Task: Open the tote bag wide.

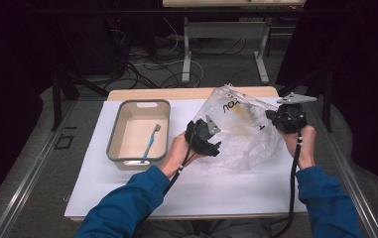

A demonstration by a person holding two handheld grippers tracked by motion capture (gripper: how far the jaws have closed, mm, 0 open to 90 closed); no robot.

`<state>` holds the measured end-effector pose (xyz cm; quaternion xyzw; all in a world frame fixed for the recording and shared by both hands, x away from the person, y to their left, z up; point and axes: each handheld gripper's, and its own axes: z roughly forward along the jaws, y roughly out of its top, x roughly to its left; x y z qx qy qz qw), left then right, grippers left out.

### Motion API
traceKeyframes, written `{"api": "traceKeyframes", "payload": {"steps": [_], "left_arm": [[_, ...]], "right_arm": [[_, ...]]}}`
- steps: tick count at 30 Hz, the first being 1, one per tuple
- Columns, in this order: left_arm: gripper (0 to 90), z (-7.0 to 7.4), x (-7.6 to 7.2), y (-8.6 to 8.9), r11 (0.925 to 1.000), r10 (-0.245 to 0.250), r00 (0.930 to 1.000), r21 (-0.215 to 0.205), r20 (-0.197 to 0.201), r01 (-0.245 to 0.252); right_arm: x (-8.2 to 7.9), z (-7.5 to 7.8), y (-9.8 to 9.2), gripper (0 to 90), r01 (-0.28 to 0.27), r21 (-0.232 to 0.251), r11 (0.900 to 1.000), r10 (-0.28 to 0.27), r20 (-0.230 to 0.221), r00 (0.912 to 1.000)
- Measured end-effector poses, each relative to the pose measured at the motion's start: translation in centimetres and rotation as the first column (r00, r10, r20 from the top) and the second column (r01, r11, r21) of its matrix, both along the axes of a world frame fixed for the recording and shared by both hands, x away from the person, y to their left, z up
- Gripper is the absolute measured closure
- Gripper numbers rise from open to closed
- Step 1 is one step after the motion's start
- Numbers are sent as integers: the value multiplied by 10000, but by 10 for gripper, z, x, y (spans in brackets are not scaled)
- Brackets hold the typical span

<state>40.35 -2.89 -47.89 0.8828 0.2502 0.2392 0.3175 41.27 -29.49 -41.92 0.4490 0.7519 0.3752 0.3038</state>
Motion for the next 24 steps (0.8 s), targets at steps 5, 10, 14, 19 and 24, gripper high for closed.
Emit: {"api": "traceKeyframes", "payload": {"steps": [5, 10, 14, 19, 24], "left_arm": [[215, -25, 5, -12, 9950, 434, 9985, 915, -320, -403], [330, -44, 8, -17, 9841, 806, 9957, 1626, -467, -720], [515, -54, 11, -17, 9858, 790, 9940, 1544, -756, -666], [859, -51, 14, -12, 9931, 819, 9955, 876, -474, -775], [897, -27, 17, -1, 9953, 961, 9954, -123, 34, -961]], "right_arm": [[1, -4, 2, 900, -105, 37, 9999, 105, -192, 9998], [0, -5, 2, 900, -86, 26, 10000, 87, -281, 9996], [1, -6, 2, 900, -112, -32, 9999, 111, -317, 9994], [1, -9, 2, 900, -220, -93, 9997, 217, -405, 9989], [2, -9, -1, 900, -176, -83, 9998, 172, -447, 9989]]}}
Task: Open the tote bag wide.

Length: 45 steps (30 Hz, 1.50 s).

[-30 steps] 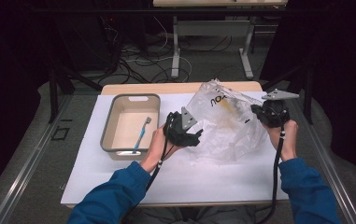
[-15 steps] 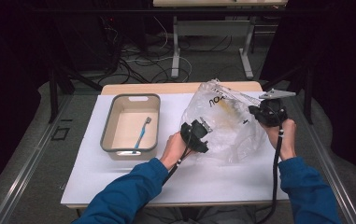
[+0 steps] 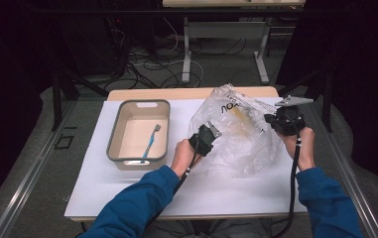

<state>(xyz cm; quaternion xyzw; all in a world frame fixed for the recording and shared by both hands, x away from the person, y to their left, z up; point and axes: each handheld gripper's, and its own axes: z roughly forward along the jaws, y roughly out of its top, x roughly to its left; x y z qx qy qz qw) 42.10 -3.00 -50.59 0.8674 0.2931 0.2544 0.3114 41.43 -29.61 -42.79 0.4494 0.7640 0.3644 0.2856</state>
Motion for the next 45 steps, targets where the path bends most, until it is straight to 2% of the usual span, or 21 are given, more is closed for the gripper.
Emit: {"api": "traceKeyframes", "payload": {"steps": [1, 2, 3, 5, 8, 13, 16, 22, 27, 28, 31, 34, 36, 38, 39, 42, 43, 45], "left_arm": [[898, 7, 2, 3, 9999, 49, 10000, -121, 55, -49], [898, 15, 3, 6, 9993, 139, 9995, -354, 288, -129], [898, 21, 5, 7, 9987, 126, 9994, -491, 312, -111], [898, 37, 8, 12, 9976, 209, 9984, -674, 519, -174], [898, 57, 13, 18, 9938, 295, 9954, -1093, 914, -194], [898, 87, 20, 24, 9842, 472, 9907, -1752, 1274, -243], [898, 94, 20, 25, 9830, 416, 9898, -1831, 1364, -161], [898, 94, 17, 23, 9825, 183, 9926, -1862, 1201, 44], [898, 94, 12, 18, 9810, 76, 9934, -1934, 1144, 148], [898, 94, 12, 18, 9809, 44, 9933, -1935, 1155, 182], [898, 94, 10, 17, 9798, 59, 9932, -1990, 1162, 175], [898, 94, 11, 18, 9795, 82, 9931, -2009, 1171, 156], [898, 94, 12, 19, 9798, 143, 9930, -2000, 1170, 94], [898, 93, 13, 19, 9800, 133, 9935, -1986, 1128, 94], [898, 93, 13, 20, 9803, 139, 9934, -1971, 1137, 88], [898, 92, 15, 22, 9816, 204, 9928, -1911, 1184, 27], [898, 91, 16, 23, 9809, 236, 9936, -1943, 1107, -16], [897, 89, 19, 25, 9827, 336, 9931, -1850, 1128, -122]], "right_arm": [[0, 0, 0, 900, 13, -25, 10000, -13, -6, 10000], [0, 1, -1, 900, 47, -93, 9999, -47, -4, 10000], [0, 1, -1, 900, 32, -40, 10000, -32, -33, 10000], [1, 1, 0, 900, 54, -55, 10000, -54, -5, 10000], [2, 5, -3, 900, 133, -48, 9999, -133, 11, 9999], [2, 18, -7, 900, 270, -32, 9996, -269, 268, 9993], [2, 24, -11, 900, 337, -4, 9994, -336, 402, 9986], [1, 13, -9, 892, 267, 6, 9996, -267, -92, 9996], [-12, 5, 2, 597, 119, 145, 9998, -114, -316, 9994], [-15, 4, 4, 519, 100, 281, 9996, -89, -419, 9991], [-22, -1, 11, 337, -181, 101, 9998, 189, -890, 9959], [-28, -13, 17, 259, -544, 9, 9985, 539, -1501, 9872], [-33, -21, 20, 232, -845, 116, 9964, 852, -1898, 9781], [-35, -31, 24, 237, -1007, -9, 9949, 978, -2300, 9683], [-35, -35, 24, 278, -1124, -182, 9935, 1048, -2412, 9648], [-32, -44, 20, 579, -1057, -246, 9941, 951, -2708, 9579], [-30, -46, 18, 693, -886, -264, 9957, 781, -2713, 9593], [-27, -45, 11, 842, -748, -87, 9972, 700, -2579, 9636]]}}
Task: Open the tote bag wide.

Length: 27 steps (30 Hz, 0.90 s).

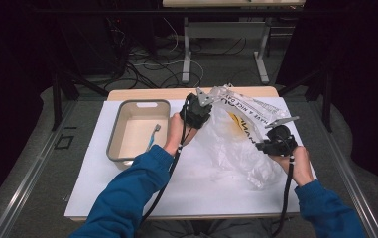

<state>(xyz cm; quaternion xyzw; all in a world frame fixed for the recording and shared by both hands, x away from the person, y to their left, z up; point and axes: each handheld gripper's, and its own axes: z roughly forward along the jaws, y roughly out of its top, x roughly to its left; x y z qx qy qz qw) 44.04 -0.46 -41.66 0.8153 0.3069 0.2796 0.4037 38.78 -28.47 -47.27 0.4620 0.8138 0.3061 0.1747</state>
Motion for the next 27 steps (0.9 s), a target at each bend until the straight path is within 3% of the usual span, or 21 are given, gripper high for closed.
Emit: {"api": "traceKeyframes", "payload": {"steps": [1, 7, 11, 15, 17, 19, 21, 27], "left_arm": [[897, -1, 2, 1, 10000, 25, 9999, -33, -103, -26], [897, -4, 9, 4, 9998, 183, 9998, 29, -69, -183], [897, -5, 10, 5, 9993, 308, 9995, -189, -28, -308], [897, -4, 12, 6, 9988, 481, 9987, -53, 162, -480], [896, -6, 13, 6, 9988, 476, 9988, -104, 62, -475], [895, -7, 14, 5, 9984, 564, 9984, -53, -69, -565], [894, -10, 16, 4, 9976, 653, 9979, -212, -14, -654], [890, -13, 20, 5, 9952, 978, 9952, 45, -18, -978]], "right_arm": [[2, 2, -2, 899, 65, -25, 10000, -64, 105, 9999], [9, 32, -10, 900, 598, -338, 9976, -562, 981, 9936], [8, 62, -13, 900, 823, -400, 9958, -743, 1711, 9824], [4, 87, -15, 900, 1040, -573, 9929, -883, 2287, 9695], [2, 95, -17, 900, 1119, -534, 9923, -952, 2506, 9634], [1, 98, -19, 900, 1198, -572, 9912, -1011, 2590, 9606], [2, 95, -20, 900, 1161, -590, 9915, -985, 2430, 9650], [5, 83, -24, 900, 1065, -552, 9928, -913, 2283, 9693]]}}
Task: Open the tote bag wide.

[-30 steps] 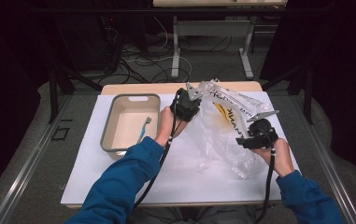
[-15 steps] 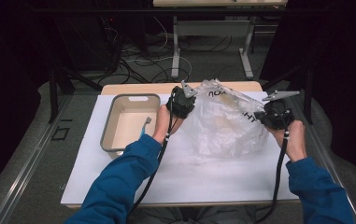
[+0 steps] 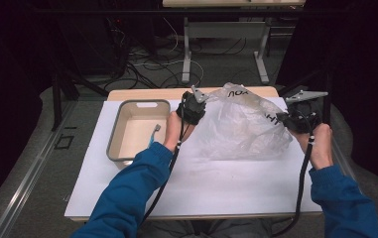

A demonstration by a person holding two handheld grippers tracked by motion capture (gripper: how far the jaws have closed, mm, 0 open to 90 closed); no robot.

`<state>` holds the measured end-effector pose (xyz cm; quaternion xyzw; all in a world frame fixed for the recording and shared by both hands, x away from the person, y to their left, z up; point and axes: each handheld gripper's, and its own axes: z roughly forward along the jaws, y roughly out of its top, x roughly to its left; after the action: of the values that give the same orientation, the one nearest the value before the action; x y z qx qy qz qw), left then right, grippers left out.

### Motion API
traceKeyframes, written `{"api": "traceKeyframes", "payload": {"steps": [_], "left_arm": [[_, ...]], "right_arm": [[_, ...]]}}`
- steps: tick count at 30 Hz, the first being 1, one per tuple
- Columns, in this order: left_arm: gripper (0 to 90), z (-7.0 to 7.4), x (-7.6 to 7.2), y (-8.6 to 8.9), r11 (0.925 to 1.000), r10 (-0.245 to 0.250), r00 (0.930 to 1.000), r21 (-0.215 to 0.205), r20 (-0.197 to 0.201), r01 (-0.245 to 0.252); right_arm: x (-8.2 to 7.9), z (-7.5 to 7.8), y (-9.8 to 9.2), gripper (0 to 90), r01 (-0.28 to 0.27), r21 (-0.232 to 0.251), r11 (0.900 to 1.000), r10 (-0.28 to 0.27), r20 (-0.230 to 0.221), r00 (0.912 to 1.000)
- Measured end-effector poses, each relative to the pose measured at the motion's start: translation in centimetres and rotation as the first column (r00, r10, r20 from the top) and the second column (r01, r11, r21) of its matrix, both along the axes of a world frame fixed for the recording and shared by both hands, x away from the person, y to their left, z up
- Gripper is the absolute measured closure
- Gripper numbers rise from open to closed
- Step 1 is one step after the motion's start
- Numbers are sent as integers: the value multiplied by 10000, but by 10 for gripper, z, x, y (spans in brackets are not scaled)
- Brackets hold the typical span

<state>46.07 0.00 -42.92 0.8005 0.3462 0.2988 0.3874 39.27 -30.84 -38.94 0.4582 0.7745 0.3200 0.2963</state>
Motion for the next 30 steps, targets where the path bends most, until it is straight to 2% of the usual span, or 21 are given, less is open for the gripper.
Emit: {"api": "traceKeyframes", "payload": {"steps": [5, 7, 8, 12, 13, 17, 24, 25, 27, 30], "left_arm": [[877, -5, 8, 2, 9994, 337, 9994, 90, -43, -336], [837, -8, 10, 2, 9992, 399, 9990, 68, -204, -397], [823, -8, 11, 3, 9991, 362, 9989, 222, -301, -355], [719, -8, 9, 4, 9994, 171, 9995, 319, -258, -163], [697, -7, 7, 4, 9992, 199, 9991, 345, -381, -186], [600, -7, 0, 6, 9987, -155, 9997, 474, -213, 165], [415, -15, -4, 11, 9960, -107, 9993, 879, -367, 139], [414, -17, -3, 12, 9965, -101, 9996, 825, -253, 122], [436, -17, -2, 12, 9957, -189, 9994, 902, -297, 215], [660, -18, -1, 9, 9918, -527, 9979, 1147, -365, 566]], "right_arm": [[-1, 2, -1, 900, -29, 81, 10000, 29, -14, 10000], [-1, 1, -2, 900, -94, 124, 9999, 95, -86, 9999], [-1, 0, -1, 900, -123, 132, 9998, 125, -138, 9998], [0, -4, 3, 900, -230, 104, 9997, 231, -140, 9996], [0, -4, 4, 900, -239, 119, 9996, 240, -160, 9996], [1, -6, 7, 900, -308, 204, 9993, 313, -212, 9993], [1, -7, 10, 900, -444, 152, 9989, 448, -308, 9985], [1, -7, 11, 900, -443, 109, 9990, 446, -322, 9985], [1, -8, 13, 900, -498, 159, 9986, 504, -362, 9981], [3, -9, 14, 900, -557, 153, 9983, 563, -446, 9974]]}}
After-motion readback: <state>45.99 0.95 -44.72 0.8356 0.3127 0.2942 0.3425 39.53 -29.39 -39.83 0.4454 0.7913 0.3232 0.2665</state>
